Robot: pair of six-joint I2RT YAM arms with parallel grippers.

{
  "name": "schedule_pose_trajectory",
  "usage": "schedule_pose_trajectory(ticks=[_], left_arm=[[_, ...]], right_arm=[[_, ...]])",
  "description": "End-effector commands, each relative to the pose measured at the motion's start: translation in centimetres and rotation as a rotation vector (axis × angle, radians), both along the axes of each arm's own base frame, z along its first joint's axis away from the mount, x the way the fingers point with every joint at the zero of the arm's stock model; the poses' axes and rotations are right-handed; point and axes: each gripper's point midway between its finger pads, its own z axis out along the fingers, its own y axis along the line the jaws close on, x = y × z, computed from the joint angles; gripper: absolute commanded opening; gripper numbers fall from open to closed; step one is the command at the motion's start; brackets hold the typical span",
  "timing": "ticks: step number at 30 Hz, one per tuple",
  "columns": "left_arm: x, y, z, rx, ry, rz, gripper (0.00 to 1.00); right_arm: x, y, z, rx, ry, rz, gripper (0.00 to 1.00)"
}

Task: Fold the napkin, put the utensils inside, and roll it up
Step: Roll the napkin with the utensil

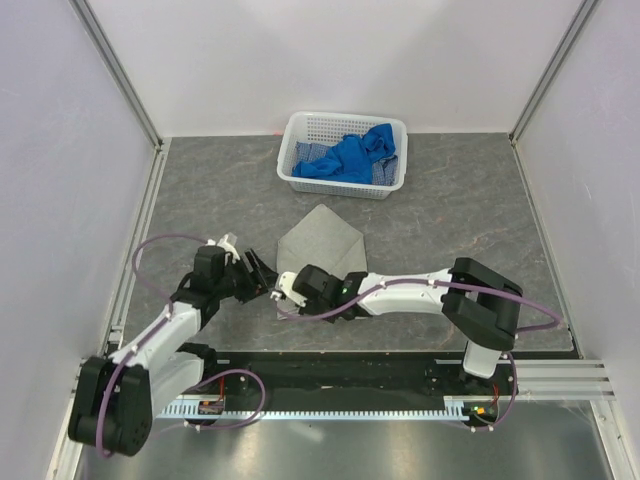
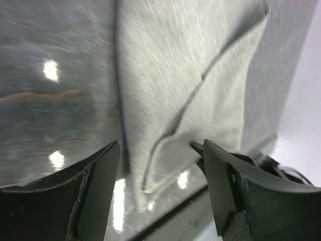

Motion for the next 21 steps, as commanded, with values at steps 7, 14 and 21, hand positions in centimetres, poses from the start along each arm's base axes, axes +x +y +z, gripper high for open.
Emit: schedule_pose_trajectory(ticks=[7,14,21], left_arm=[[2.5,3.5,1.8,0.134,-0.349,0.141,0.75],[2.6,1.4,3.9,0.089,-0.541,0.017,0.75],[1.6,-0.8,4.8,0.073,-0.673,-0.135,0.75]], right_arm=[[-3.2,0.7,1.2,0.084,0.550,0.060,0.15],[-2.4,0.2,1.7,0.117,0.772,0.041,0.11],[-1.5,-0.6,1.6,0.153,0.968,-0.002,0.11]])
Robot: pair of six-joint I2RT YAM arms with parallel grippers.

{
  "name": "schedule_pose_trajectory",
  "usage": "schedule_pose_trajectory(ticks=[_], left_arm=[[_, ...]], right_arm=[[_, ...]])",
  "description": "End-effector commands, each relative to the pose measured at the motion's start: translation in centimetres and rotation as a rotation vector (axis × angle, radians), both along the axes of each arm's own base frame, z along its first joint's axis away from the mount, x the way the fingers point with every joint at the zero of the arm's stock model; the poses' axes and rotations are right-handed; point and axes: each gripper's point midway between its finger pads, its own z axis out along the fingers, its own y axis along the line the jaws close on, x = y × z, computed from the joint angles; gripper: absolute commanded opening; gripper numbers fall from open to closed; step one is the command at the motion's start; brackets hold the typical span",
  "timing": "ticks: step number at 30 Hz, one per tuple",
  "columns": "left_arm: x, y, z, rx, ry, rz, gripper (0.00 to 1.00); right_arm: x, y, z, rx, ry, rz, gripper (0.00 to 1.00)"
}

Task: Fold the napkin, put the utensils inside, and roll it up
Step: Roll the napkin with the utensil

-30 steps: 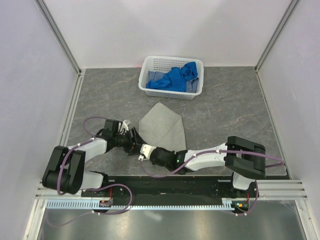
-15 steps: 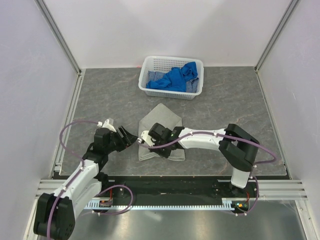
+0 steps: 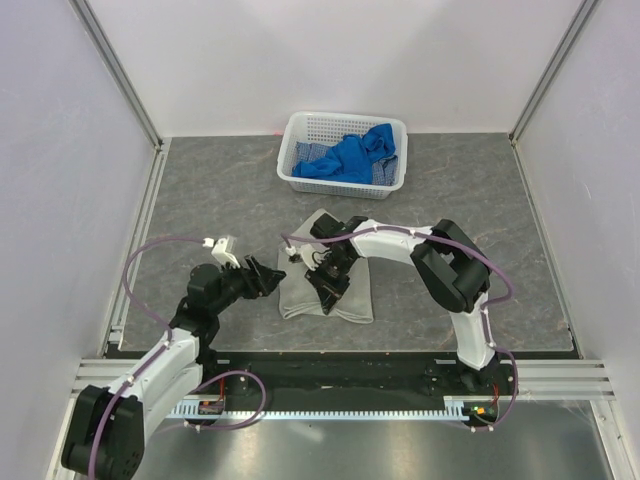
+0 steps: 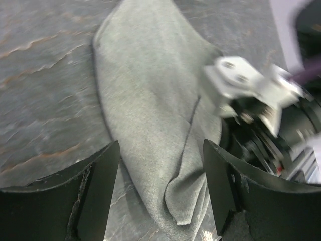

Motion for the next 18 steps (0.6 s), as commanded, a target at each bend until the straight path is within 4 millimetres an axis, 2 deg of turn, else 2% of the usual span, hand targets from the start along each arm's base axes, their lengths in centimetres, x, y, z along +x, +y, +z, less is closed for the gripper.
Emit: schedule_pose_trajectory(ticks=[1,3,8,11,18], left_arm=[[-0.3,-1.8,2.0,0.041,-0.187,-0.153,0.75],[-0.9,-2.7,2.0,0.039,-0.202,-0.204,0.75],[-2.0,-4.6,2.4,0.074,-0.263,-0.307,0.75],[-2.6,-5.7,1.8,0.088,-0.246,-0.368,0.75],[-3.0,-6.8,0.5,0.139,-0.170,-0.422,0.76]], right_arm=[[-0.9,0.3,1.4,0.073,0.182,0.014,0.10],[-0.7,0.4,1.6,0.100,0.223,0.001,0.10],[0.2,0.2,0.8,0.086,0.291,-0.034,0.08],[0.6,0.1,0.4,0.087,0.333,-0.048,0.06],[1.2,-0.1,-0.5,0.092,0.416,-0.080,0.04]])
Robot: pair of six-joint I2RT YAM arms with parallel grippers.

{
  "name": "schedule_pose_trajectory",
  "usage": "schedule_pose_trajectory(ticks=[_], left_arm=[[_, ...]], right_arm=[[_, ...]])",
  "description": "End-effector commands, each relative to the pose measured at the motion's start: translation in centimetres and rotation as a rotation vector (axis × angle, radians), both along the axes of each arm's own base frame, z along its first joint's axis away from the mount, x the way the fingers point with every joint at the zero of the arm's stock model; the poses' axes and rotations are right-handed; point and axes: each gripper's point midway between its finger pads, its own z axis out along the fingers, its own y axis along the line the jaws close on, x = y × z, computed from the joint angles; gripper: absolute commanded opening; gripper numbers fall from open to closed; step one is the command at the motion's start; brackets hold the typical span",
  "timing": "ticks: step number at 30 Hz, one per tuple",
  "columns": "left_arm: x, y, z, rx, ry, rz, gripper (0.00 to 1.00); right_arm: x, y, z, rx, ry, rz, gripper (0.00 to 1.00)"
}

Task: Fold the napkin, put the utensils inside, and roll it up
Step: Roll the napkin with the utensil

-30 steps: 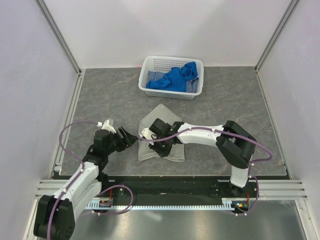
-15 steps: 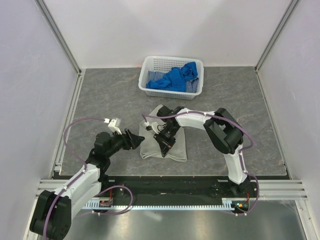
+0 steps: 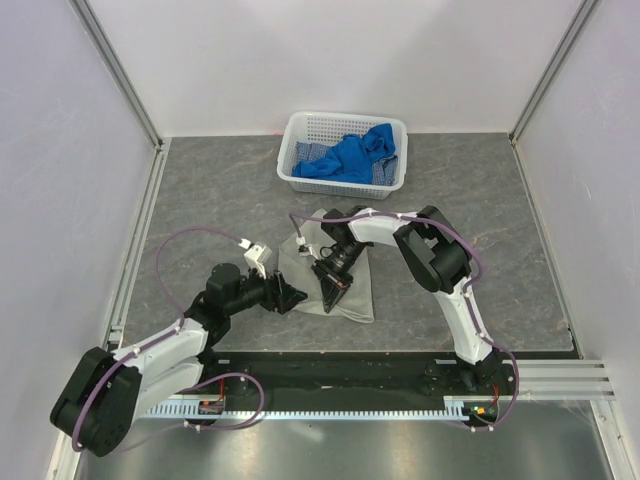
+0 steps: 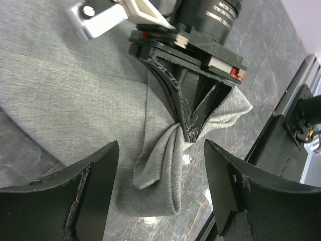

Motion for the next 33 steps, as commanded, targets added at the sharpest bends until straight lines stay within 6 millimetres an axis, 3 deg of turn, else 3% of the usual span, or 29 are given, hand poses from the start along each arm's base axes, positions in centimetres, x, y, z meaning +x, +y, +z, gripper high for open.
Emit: schedule_pose_trajectory(ticks=[1,8,26,33], left_arm=[[1.0,-1.0,1.9,0.032,-0.095,-0.048,0.77],[0.5,-1.3,1.7,0.067,-0.097,-0.060,0.82],[1.1,-1.4,-0.4,0.250,-0.007,-0.009,0.81],[1.2,-1.7,-0.9,0.295,0.009,-0.019,0.72]], right_arm=[[0.7,0.5,-0.1,0.054,0.025,0.003,0.04],[1.7,0.3,-0.5,0.052,0.049,-0.032,0.02],[2.1,0.3,-0.6,0.081,0.094,-0.058,0.00],[2.5,0.2,-0.6,0.090,0.101,-0.068,0.00]])
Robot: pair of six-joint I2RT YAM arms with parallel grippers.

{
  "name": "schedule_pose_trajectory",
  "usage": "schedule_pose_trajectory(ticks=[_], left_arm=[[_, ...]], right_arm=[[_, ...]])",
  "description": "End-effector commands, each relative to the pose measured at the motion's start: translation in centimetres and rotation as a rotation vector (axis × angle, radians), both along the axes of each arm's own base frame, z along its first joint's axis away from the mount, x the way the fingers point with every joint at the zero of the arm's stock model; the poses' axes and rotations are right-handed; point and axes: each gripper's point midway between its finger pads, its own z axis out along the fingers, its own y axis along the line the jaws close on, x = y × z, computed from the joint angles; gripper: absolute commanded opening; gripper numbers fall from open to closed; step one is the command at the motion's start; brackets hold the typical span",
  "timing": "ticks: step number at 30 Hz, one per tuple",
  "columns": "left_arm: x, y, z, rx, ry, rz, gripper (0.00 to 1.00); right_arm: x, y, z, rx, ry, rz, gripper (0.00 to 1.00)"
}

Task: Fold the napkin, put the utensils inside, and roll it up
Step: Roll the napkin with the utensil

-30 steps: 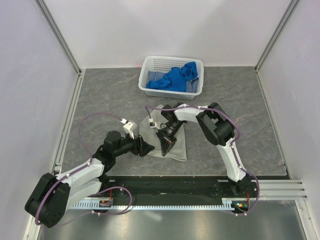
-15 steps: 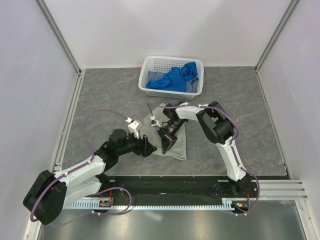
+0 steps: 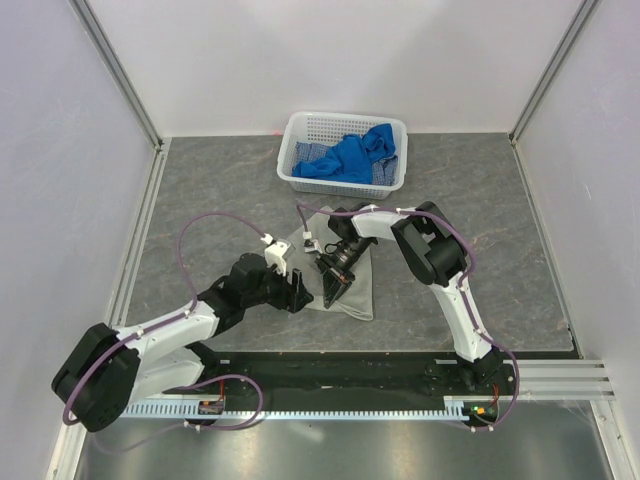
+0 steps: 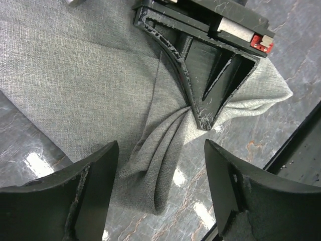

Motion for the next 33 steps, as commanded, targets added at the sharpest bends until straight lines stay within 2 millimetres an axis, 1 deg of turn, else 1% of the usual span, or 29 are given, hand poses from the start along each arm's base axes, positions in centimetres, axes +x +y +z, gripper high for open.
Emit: schedule_pose_trajectory(ticks=[1,4,5,6,9,12,13,15,16,19,21,22,24,25,27,28,29,30,31,32,33], left_arm=[[0.9,-0.5,0.7,0.042,-0.054,-0.023,0.71],[0.8,-0.6,0.2,0.071,-0.038,-0.030,0.67],[1.0,-0.7,0.5,0.073,-0.043,-0.031,0.64],[0.8,-0.7,0.0,0.090,-0.027,-0.036,0.63],[0.7,-1.0,-0.2,0.104,-0.020,-0.046,0.61],[0.8,-0.8,-0.6,0.130,-0.006,-0.038,0.55],[0.9,-0.9,-0.4,0.131,-0.008,-0.036,0.50],[1.0,-0.8,-0.7,0.148,0.000,-0.029,0.45],[1.1,-0.7,-0.7,0.155,0.005,-0.024,0.39],[1.1,-0.7,-1.1,0.170,0.027,-0.021,0.31],[1.0,-0.8,-1.3,0.175,0.044,-0.026,0.28],[1.0,-1.0,-1.5,0.178,0.055,-0.031,0.22],[0.8,-0.8,-2.0,0.200,0.087,-0.032,0.14],[0.8,-0.9,-2.2,0.208,0.096,-0.032,0.06],[0.7,-0.9,-2.3,0.212,0.112,-0.033,0.02],[0.7,-0.9,-2.4,0.215,0.118,-0.030,0.02],[0.6,-0.8,-2.5,0.217,0.126,-0.027,0.02],[0.6,-1.0,-2.3,0.211,0.128,-0.027,0.02],[0.6,-1.0,-2.2,0.210,0.133,-0.027,0.02],[0.5,-1.0,-2.2,0.212,0.143,-0.024,0.02],[0.7,-1.1,-1.9,0.209,0.139,-0.025,0.02]], right_arm=[[1.4,0.3,-0.7,0.042,-0.047,0.003,0.00],[1.7,0.3,-0.6,0.043,-0.047,-0.005,0.00],[1.6,0.3,-0.5,0.043,-0.045,-0.006,0.00],[1.7,0.2,-0.5,0.041,-0.043,-0.009,0.00],[1.8,0.2,-0.7,0.039,-0.040,-0.011,0.00],[1.8,0.2,-0.8,0.039,-0.035,-0.014,0.00],[1.8,0.2,-0.8,0.038,-0.036,-0.014,0.00],[1.9,0.2,-0.6,0.041,-0.041,-0.015,0.00],[2.0,0.2,-0.5,0.044,-0.043,-0.016,0.00],[2.3,0.3,-0.2,0.046,-0.052,-0.021,0.00],[2.4,0.4,0.0,0.049,-0.056,-0.022,0.00],[2.5,0.4,0.1,0.048,-0.055,-0.026,0.00],[2.6,0.5,0.4,0.057,-0.065,-0.026,0.00],[2.7,0.6,0.6,0.060,-0.070,-0.027,0.01],[2.9,0.6,1.2,0.068,-0.086,-0.031,0.07],[3.1,0.6,1.4,0.069,-0.098,-0.034,0.11],[3.5,0.8,2.2,0.078,-0.123,-0.046,0.20],[3.6,0.6,2.3,0.069,-0.132,-0.053,0.24],[4.1,0.7,2.6,0.082,-0.165,-0.066,0.28],[4.5,0.3,3.3,0.065,-0.178,-0.100,0.37],[4.7,0.2,3.6,0.060,-0.195,-0.116,0.41]])
